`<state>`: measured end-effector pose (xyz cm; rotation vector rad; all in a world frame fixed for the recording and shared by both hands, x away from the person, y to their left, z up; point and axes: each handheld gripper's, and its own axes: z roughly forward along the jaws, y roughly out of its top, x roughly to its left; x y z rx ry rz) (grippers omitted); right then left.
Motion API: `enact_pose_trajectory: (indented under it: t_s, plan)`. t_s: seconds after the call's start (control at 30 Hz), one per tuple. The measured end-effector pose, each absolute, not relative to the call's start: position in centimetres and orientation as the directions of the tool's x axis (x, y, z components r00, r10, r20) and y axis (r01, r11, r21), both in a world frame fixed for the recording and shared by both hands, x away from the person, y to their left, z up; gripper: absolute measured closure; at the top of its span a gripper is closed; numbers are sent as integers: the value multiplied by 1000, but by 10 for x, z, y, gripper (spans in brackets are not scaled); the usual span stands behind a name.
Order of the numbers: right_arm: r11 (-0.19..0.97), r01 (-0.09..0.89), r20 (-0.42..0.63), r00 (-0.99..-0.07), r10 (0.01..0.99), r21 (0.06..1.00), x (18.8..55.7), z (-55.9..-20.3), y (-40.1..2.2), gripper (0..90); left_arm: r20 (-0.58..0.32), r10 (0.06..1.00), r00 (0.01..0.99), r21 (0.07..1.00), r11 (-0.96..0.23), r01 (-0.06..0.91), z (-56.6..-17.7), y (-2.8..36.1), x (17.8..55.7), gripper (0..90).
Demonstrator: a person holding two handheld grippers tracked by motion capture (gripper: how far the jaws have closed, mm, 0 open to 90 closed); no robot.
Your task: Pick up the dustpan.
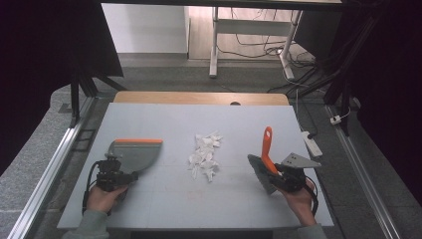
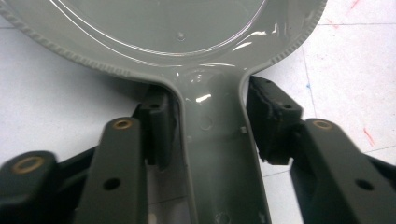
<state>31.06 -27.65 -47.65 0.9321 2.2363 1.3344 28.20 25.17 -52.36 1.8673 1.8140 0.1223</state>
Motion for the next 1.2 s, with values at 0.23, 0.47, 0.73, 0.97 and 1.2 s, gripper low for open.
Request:
enact_pose_trajectory:
  t_s: [0.23,0.47,0.73,0.97,1.2]
  plan:
    - [331,352,19,-709,705,875,310,-477,-277,703,-307,947,96,431,48,901,-523,256,281,596]
    - [336,348,13,-710,704,875,310,-477,-276,703,-311,945,104,448,49,893,-523,256,281,610]
    - [335,349,12,-709,705,875,310,-476,-276,703,-305,944,126,485,40,873,-519,260,278,614]
    - [337,347,10,-709,705,875,310,-476,-276,703,-300,942,151,513,26,858,-517,260,276,615]
    - [337,347,10,-709,705,875,310,-476,-276,703,-290,943,165,541,19,841,-515,262,274,615]
